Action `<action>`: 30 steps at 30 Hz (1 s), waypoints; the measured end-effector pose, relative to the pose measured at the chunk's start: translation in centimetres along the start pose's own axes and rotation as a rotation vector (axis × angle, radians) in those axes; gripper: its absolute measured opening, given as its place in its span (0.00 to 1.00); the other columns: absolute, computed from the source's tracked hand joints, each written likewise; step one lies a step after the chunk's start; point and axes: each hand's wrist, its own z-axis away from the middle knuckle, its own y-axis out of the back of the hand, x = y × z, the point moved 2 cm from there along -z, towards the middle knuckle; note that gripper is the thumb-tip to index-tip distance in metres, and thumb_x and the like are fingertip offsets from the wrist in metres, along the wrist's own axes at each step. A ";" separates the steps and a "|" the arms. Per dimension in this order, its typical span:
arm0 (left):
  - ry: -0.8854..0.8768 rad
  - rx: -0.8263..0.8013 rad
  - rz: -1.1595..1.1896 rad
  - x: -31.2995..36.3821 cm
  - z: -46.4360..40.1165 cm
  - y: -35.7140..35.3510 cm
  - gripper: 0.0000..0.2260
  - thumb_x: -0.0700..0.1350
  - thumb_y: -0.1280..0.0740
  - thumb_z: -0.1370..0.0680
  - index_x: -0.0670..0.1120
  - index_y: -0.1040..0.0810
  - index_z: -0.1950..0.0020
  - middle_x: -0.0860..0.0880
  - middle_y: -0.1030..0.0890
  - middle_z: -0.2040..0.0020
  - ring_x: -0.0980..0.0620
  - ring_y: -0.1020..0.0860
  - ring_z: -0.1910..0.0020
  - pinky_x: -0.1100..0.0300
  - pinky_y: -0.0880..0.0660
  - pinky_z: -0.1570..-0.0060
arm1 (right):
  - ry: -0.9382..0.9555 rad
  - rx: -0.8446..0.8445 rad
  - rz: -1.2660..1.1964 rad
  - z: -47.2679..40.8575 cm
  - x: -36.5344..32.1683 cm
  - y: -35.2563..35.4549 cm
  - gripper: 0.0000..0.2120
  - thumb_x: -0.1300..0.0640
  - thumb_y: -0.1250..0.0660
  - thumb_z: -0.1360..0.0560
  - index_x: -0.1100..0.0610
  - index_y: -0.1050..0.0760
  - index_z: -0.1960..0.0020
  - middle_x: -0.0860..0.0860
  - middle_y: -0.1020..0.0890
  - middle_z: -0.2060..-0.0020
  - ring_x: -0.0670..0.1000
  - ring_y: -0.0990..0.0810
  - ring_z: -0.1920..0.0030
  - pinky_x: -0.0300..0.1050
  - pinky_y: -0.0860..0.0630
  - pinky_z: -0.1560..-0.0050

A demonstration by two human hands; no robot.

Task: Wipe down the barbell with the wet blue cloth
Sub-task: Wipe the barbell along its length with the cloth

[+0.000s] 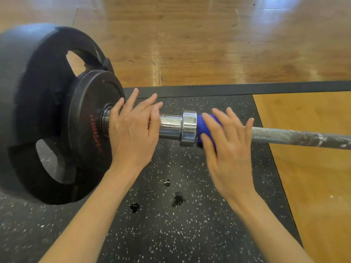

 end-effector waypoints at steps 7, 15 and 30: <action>0.031 -0.005 0.037 0.5 2.1 0.6 0.20 0.49 0.48 0.15 0.49 0.18 0.37 0.51 0.22 0.31 0.49 0.35 0.23 0.52 0.47 0.23 | -0.014 -0.046 0.199 -1.4 -0.2 -0.4 0.19 0.54 0.49 0.16 0.56 0.20 0.40 0.52 0.17 0.45 0.58 0.20 0.41 0.57 0.36 0.27; 0.029 0.018 0.068 0.6 5.2 1.5 0.19 0.48 0.48 0.14 0.49 0.19 0.35 0.53 0.25 0.28 0.51 0.39 0.21 0.57 0.52 0.23 | 0.162 -0.024 0.207 3.8 -0.1 1.4 0.17 0.59 0.40 0.17 0.58 0.24 0.30 0.51 0.24 0.30 0.58 0.27 0.29 0.57 0.42 0.22; -0.081 -0.139 -0.007 5.9 8.5 2.0 0.24 0.50 0.53 0.14 0.45 0.27 0.25 0.49 0.26 0.26 0.49 0.36 0.21 0.49 0.49 0.21 | 0.051 -0.027 0.285 3.9 -2.8 1.7 0.15 0.56 0.45 0.17 0.52 0.30 0.62 0.49 0.24 0.66 0.53 0.28 0.65 0.51 0.26 0.51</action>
